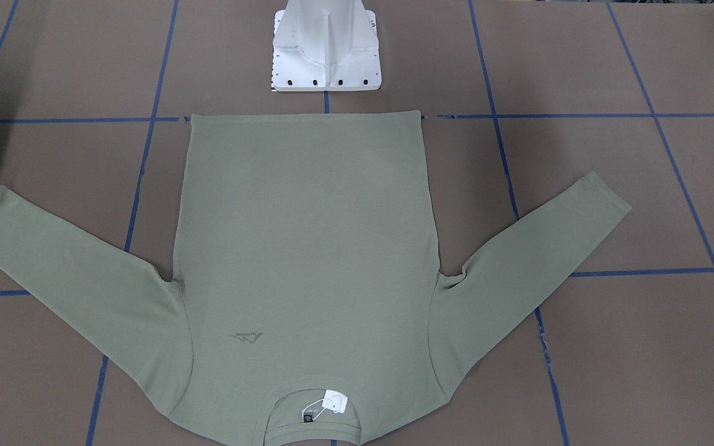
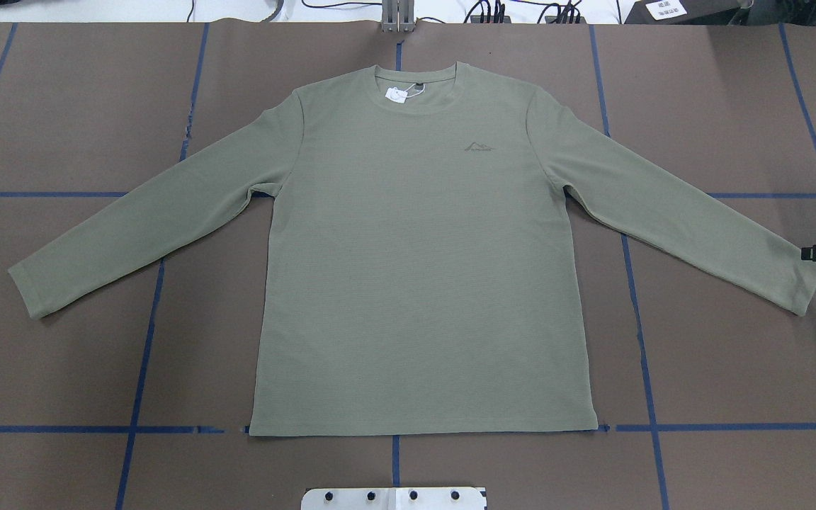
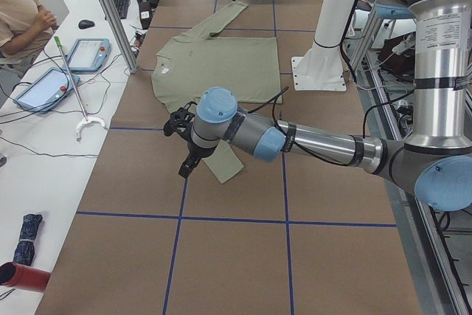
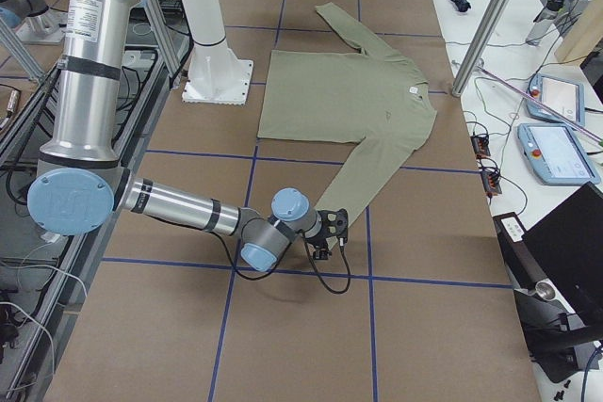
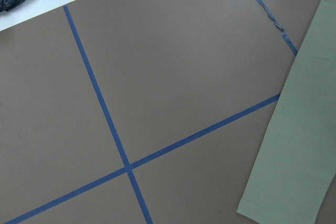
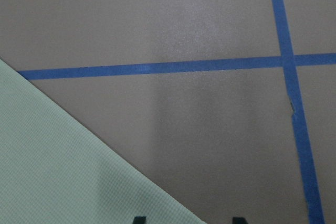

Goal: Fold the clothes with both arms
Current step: 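Move the right gripper down to the sleeve cuff nearest it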

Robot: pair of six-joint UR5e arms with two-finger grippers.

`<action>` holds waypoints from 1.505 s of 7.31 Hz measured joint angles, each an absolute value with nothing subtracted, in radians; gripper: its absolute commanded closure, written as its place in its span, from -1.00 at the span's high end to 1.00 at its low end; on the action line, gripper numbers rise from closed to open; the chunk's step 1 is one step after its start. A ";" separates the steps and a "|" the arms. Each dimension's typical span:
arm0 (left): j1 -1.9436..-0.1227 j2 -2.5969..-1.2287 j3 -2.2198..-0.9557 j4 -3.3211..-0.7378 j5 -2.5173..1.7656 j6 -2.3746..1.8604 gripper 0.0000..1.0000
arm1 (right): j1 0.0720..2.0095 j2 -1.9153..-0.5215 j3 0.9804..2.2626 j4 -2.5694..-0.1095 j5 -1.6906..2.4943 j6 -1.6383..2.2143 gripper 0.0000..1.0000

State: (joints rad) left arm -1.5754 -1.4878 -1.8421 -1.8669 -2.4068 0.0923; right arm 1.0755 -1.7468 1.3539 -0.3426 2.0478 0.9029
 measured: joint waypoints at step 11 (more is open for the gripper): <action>-1.577 -1.476 -1.845 -1.867 -2.407 0.098 1.00 | 1.052 -1.748 1.321 -0.337 2.043 0.906 -1.00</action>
